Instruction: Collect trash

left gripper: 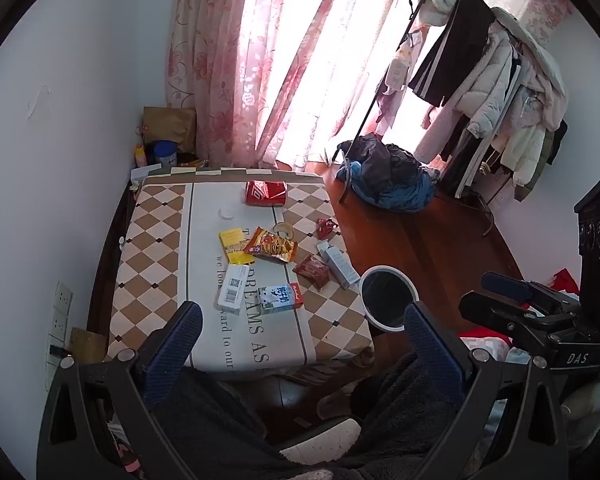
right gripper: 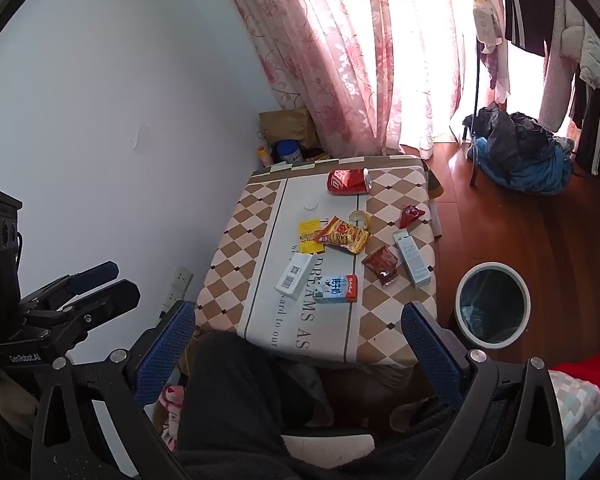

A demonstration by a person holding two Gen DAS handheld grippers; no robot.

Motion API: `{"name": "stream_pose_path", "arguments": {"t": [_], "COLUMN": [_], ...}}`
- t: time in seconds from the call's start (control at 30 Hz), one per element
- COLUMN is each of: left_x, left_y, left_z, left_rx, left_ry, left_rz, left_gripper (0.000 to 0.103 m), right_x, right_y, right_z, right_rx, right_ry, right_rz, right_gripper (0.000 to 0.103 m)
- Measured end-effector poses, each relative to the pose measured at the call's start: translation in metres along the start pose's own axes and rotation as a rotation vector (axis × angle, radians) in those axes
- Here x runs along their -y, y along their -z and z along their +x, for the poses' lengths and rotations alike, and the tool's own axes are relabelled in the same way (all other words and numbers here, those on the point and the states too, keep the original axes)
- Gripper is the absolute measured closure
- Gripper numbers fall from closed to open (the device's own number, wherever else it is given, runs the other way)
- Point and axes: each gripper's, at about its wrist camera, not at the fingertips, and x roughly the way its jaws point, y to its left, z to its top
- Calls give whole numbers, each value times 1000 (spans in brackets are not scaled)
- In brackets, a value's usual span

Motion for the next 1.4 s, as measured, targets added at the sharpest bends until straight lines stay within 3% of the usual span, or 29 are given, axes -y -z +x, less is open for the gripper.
{"name": "stream_pose_path", "arguments": {"t": [1.4], "left_x": [-1], "left_y": [0], "left_z": [0], "left_rx": [1], "left_ry": [2], "left_rz": [-2], "left_gripper": [0], "right_x": [-8], "right_y": [-5], "right_z": [-2], "right_rx": [12], "right_ry": [-5], "right_rz": [-7], "right_gripper": [0]}}
